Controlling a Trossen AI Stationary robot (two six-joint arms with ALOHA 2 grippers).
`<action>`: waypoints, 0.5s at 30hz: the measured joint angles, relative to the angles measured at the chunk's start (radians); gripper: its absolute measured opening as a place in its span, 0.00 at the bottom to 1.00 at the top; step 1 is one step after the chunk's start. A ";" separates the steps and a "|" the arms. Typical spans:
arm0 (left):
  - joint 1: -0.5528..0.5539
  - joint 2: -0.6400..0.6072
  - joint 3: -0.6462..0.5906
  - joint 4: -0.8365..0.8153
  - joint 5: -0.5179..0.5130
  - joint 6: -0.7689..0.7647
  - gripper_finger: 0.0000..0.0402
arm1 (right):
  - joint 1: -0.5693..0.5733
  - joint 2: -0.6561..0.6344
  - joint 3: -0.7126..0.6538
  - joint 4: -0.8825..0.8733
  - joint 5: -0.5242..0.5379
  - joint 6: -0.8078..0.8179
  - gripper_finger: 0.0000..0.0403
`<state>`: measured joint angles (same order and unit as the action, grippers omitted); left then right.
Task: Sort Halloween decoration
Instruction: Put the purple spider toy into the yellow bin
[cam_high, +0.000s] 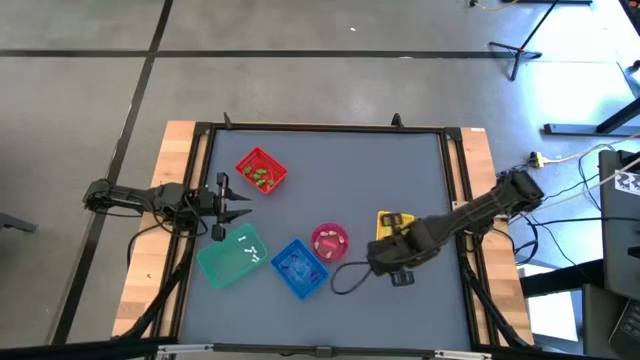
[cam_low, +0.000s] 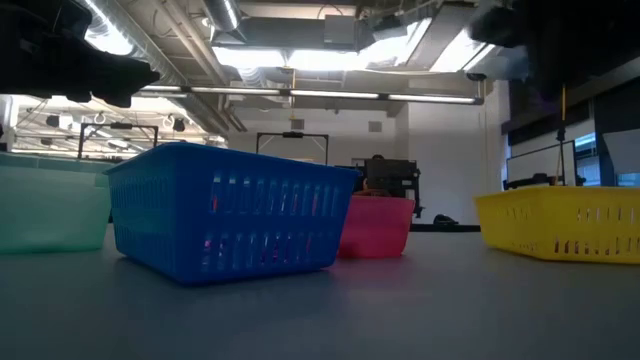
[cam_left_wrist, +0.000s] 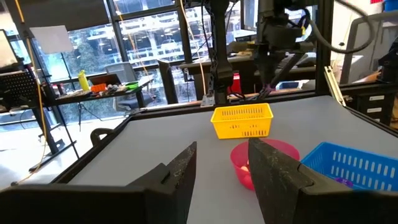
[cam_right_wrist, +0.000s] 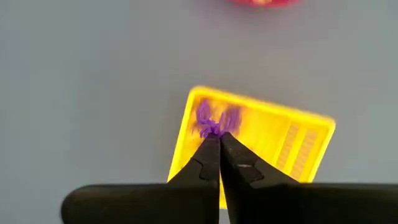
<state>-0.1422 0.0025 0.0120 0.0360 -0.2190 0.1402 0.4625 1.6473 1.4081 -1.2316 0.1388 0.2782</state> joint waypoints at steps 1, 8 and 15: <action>0.000 0.000 0.000 0.000 0.000 0.000 0.32 | 0.010 -0.022 -0.032 0.003 0.006 0.029 0.00; 0.000 0.000 0.000 0.000 0.000 0.000 0.32 | 0.019 -0.141 -0.242 0.037 0.019 0.144 0.00; 0.000 0.000 0.000 0.000 0.000 0.000 0.32 | -0.028 -0.173 -0.373 0.111 0.027 0.133 0.00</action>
<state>-0.1424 0.0025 0.0120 0.0357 -0.2189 0.1402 0.4349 1.4742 1.0352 -1.1202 0.1655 0.4116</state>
